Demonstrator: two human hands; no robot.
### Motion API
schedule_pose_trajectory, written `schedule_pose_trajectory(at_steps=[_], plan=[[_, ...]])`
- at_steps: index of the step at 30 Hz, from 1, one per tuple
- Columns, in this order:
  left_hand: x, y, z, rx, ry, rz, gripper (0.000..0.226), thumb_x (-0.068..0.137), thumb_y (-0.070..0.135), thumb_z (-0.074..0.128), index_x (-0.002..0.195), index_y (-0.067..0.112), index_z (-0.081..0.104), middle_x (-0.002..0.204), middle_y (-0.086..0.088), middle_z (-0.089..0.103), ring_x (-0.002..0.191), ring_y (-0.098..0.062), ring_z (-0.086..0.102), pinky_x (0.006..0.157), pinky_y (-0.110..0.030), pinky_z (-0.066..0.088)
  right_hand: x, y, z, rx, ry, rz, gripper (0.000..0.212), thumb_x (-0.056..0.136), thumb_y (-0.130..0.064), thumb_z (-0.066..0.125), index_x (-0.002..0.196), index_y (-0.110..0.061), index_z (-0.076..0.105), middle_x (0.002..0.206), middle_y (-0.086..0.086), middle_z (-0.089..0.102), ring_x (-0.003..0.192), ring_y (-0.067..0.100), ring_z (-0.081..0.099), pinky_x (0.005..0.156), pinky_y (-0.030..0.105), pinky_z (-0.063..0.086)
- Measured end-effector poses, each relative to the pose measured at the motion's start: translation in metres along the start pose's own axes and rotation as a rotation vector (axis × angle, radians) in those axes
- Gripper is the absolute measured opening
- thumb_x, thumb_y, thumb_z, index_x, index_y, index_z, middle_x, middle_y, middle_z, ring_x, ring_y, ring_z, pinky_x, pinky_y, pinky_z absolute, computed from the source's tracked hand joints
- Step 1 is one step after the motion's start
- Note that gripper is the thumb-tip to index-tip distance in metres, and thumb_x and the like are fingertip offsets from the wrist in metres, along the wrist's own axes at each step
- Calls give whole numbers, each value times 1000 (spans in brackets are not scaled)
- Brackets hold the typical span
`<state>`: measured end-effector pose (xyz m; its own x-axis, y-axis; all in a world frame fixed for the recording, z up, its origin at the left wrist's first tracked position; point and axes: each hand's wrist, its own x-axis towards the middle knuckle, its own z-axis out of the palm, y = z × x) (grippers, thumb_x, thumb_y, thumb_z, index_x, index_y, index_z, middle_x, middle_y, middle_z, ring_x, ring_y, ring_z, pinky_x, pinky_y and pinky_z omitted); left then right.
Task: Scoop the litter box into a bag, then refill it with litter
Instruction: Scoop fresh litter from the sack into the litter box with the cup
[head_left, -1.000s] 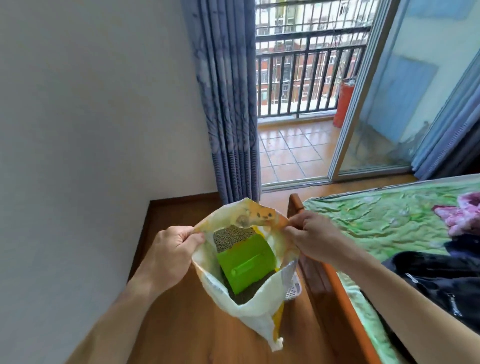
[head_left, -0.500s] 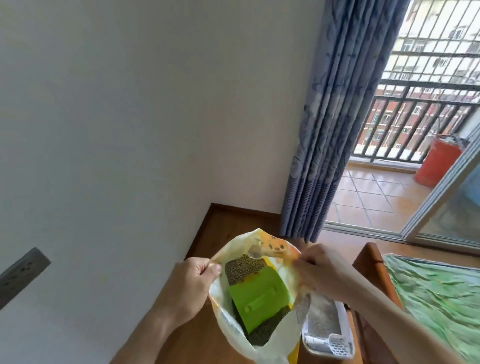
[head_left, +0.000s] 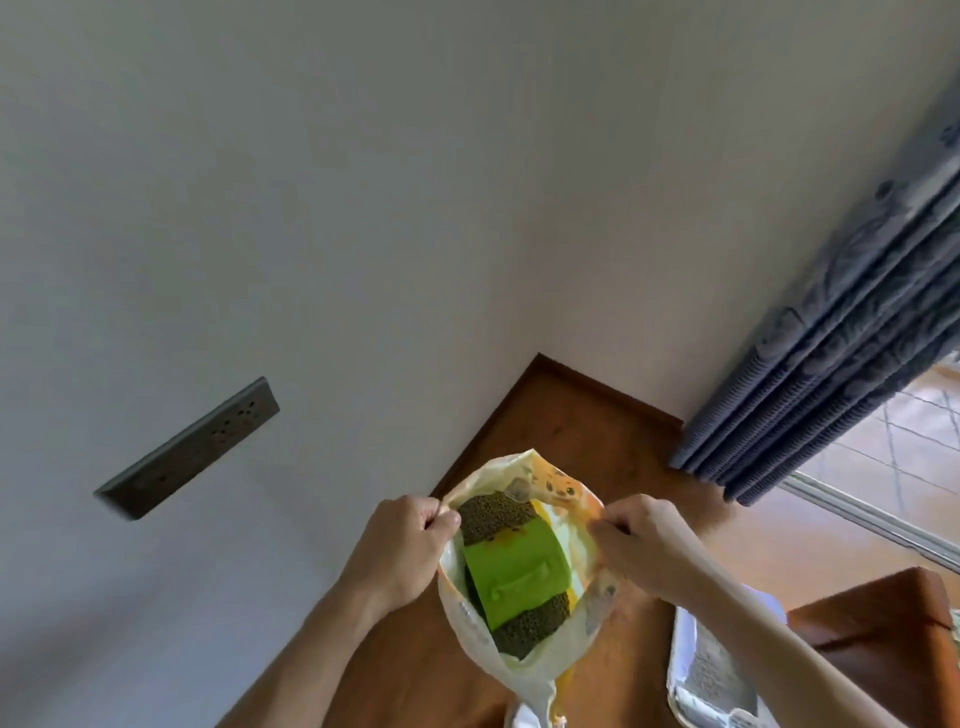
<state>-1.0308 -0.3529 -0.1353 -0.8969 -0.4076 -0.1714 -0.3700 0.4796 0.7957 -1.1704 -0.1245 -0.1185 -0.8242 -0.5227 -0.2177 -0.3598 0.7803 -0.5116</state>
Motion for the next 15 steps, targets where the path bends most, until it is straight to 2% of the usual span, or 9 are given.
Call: schedule_pose_trajectory(at_steps=[3, 8, 15], plan=[[7, -17, 3, 10, 44, -78, 54, 99, 24, 56, 51, 21, 32, 41, 11, 31, 43, -8, 28, 47, -25, 24, 32, 5, 18, -5, -67, -35, 33, 84, -23, 52, 56, -6, 44, 43, -7, 41, 39, 8, 34, 41, 24, 30], [32, -30, 18, 2, 180, -203, 50, 97, 24, 57, 54, 20, 33, 46, 10, 31, 47, -6, 29, 51, -30, 24, 88, 20, 42, 28, -143, -138, 39, 87, -21, 53, 54, -10, 37, 46, -4, 40, 40, 9, 32, 40, 21, 24], [78, -85, 36, 62, 163, -311, 49, 99, 30, 56, 56, 19, 35, 47, 10, 31, 46, -7, 30, 50, -27, 25, 141, 40, 95, 94, -214, -80, 41, 92, -23, 50, 54, -11, 39, 46, -3, 42, 38, 11, 32, 40, 28, 29]])
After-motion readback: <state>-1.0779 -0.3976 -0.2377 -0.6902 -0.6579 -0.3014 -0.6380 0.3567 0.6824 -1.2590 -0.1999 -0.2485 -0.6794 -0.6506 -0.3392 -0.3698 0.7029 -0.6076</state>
